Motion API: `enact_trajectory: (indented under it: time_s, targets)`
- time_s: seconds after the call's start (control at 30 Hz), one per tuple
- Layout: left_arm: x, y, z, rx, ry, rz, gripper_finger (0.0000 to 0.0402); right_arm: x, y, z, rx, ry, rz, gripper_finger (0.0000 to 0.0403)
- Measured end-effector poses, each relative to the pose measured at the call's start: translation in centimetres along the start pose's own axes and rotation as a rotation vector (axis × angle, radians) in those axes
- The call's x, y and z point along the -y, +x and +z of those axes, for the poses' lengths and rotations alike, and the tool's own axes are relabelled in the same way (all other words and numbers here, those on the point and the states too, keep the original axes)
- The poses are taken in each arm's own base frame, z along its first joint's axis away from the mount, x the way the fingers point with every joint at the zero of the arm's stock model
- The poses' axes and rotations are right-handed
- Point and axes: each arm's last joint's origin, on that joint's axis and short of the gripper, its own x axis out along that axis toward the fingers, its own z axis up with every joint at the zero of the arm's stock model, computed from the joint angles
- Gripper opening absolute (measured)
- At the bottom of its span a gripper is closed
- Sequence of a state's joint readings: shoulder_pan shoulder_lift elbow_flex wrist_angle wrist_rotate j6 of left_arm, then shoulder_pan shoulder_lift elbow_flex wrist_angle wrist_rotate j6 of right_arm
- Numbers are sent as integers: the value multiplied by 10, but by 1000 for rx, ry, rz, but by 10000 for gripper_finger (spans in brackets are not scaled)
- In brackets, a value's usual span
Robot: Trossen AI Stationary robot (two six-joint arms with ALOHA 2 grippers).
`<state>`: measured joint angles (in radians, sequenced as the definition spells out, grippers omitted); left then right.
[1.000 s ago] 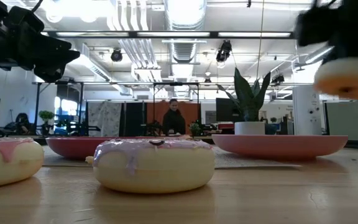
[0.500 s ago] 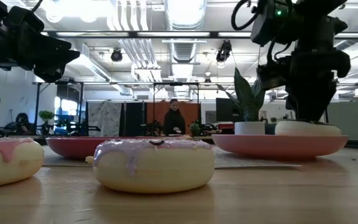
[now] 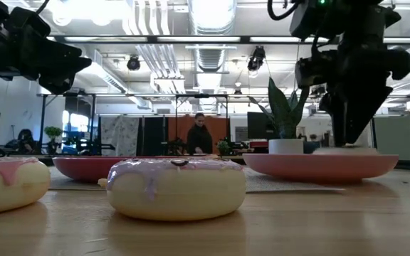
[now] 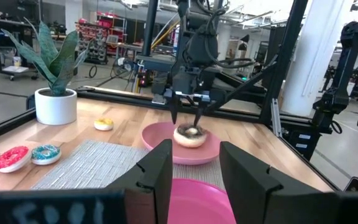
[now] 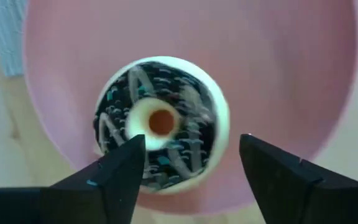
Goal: Pick & Place donuts
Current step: Put the large black donut on the light pink plate, then put the large pink donut on the light pink plate
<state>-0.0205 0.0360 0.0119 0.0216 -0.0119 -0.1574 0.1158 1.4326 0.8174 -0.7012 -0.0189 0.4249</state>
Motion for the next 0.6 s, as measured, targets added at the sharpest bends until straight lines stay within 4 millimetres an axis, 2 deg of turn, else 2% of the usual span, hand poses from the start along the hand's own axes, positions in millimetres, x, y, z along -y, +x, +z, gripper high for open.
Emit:
enact_trajectory:
  time_s: [0.23,0.4,0.5,0.53,0.6]
  targets:
    - [0,0,0,-1,0,0,108,-1,-3,-2,0,-49,-19,266]
    - [0,0,0,-1,0,1,108,-11,-32,-1,140,56,-33,258]
    - [0,0,1,11,-7,3,108,-13,-49,1,241,193,-45,255]
    - [0,0,4,36,-71,-1,108,-12,-52,1,258,259,-43,253]
    - [2,0,9,91,-348,-33,108,-10,-56,4,278,379,-25,252]
